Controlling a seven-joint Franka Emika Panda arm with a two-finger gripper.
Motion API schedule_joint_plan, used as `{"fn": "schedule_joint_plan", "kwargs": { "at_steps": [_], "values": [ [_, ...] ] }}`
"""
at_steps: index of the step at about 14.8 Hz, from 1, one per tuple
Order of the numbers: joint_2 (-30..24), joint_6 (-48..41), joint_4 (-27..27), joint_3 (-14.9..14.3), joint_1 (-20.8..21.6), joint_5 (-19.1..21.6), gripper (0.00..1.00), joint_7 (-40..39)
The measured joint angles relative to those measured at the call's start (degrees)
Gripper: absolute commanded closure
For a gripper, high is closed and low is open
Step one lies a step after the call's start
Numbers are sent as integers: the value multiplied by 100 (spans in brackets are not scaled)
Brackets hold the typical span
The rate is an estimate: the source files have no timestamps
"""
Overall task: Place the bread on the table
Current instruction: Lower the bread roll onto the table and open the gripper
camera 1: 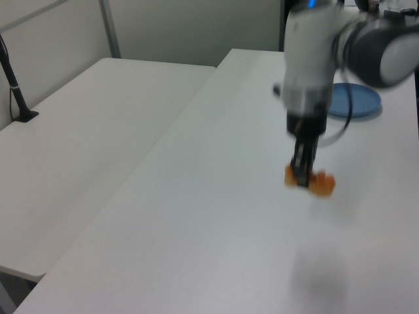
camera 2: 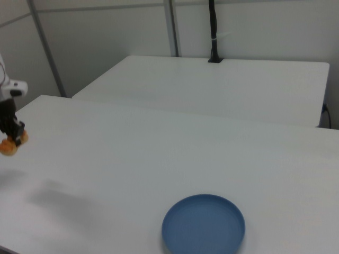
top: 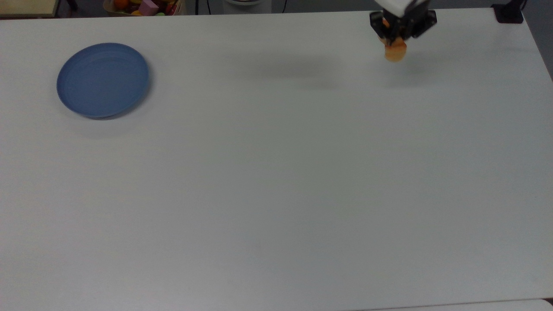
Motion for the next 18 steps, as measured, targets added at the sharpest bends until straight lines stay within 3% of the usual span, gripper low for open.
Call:
{"fn": "schedule_joint_plan", "kwargs": {
  "at_steps": [5, 10, 11, 12, 13, 14, 15, 18],
  "values": [
    [1089, 491, 23, -1, 533, -941, 85, 991],
    [1444, 499, 37, -2, 691, -1052, 77, 1562],
    [1488, 499, 38, -1, 726, -1058, 65, 1683],
    [1526, 499, 38, -1, 761, -1073, 40, 1807],
    [1547, 499, 49, -1, 791, -1116, 27, 1917],
    [1549, 499, 55, -1, 809, -1151, 4, 2012],
    [1552, 499, 56, -1, 826, -1183, 0, 2078],
    [1601, 499, 55, -1, 858, -1220, 0, 2111]
  ]
}}
